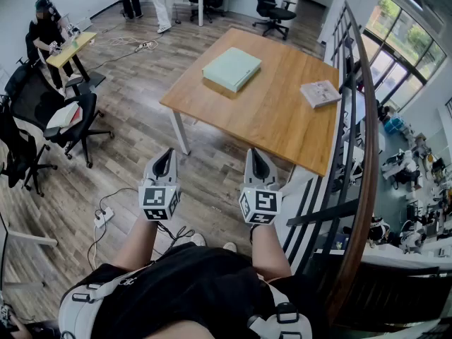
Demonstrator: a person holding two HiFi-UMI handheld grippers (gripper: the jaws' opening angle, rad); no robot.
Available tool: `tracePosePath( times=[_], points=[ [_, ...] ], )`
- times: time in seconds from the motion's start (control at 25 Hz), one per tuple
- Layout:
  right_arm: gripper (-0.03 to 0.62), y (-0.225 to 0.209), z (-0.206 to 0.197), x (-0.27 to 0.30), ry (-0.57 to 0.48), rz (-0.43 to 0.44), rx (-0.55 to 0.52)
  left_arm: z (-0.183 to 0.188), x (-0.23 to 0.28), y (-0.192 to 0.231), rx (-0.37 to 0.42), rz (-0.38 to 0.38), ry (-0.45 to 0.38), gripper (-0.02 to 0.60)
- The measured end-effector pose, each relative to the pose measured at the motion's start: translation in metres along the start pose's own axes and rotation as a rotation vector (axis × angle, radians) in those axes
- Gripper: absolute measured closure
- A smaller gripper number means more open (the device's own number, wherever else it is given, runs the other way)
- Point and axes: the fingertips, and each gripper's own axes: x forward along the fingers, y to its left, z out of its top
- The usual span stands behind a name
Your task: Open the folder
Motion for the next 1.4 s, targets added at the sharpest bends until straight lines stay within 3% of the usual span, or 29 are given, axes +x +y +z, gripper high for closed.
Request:
tracePosePath(
  times=[0.52, 0.76, 1.4],
  points=[
    [0.588, 0.015, 0.003, 0.003, -0.018, 0.029, 0.04, -0.005, -0.01, 0.004, 0.005, 0.008, 0.011, 0.578],
    [0.588, 0.032, 0.002, 0.02, -0.016, 0.042, 0.024, -0.013, -0.006, 0.031, -0.058, 0.025, 0.023, 0.578],
    [0.588, 0.048, -0.012, 0.039, 0.025, -0.037, 0.02, -0.03, 0.018, 0.068, -0.061, -0.025, 0.041, 0.578]
  ],
)
